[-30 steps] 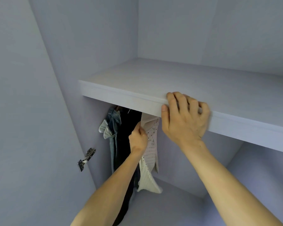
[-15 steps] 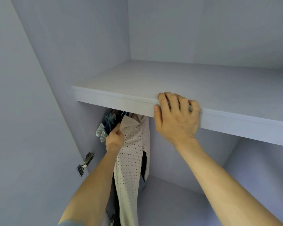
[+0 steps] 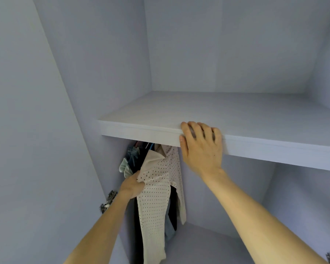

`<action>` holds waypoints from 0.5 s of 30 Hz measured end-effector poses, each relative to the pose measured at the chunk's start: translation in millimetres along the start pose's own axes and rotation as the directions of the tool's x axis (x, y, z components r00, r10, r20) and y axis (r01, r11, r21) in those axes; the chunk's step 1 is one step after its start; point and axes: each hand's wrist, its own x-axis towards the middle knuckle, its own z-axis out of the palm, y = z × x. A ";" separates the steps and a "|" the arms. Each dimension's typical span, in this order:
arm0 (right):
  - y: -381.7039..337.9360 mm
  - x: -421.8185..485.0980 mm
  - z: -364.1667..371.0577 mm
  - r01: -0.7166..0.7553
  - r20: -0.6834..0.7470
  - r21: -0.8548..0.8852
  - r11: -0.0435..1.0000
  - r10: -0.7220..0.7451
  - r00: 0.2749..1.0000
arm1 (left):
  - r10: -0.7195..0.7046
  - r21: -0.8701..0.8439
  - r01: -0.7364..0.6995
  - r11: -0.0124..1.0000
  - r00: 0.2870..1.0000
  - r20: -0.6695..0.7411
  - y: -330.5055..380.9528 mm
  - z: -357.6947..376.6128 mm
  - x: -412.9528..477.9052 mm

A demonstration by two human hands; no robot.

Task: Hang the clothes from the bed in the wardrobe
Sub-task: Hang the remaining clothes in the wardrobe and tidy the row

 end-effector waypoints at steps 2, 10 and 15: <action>-2.2 -2.9 -3.7 0.017 0.044 0.020 1.000 -0.018 0.999 | 0.023 -0.007 -0.023 1.000 0.999 0.023 -12.8 -10.7 -19.4; -45.7 -82.0 -46.2 -0.032 0.332 0.307 0.951 -0.075 0.940 | 0.125 0.336 -0.091 0.937 0.989 -0.081 -66.5 -47.0 -137.6; -112.0 -199.5 -87.7 -0.140 0.522 0.541 0.829 -0.201 0.829 | 0.053 0.467 0.056 0.882 0.975 -0.218 -117.9 -40.2 -247.1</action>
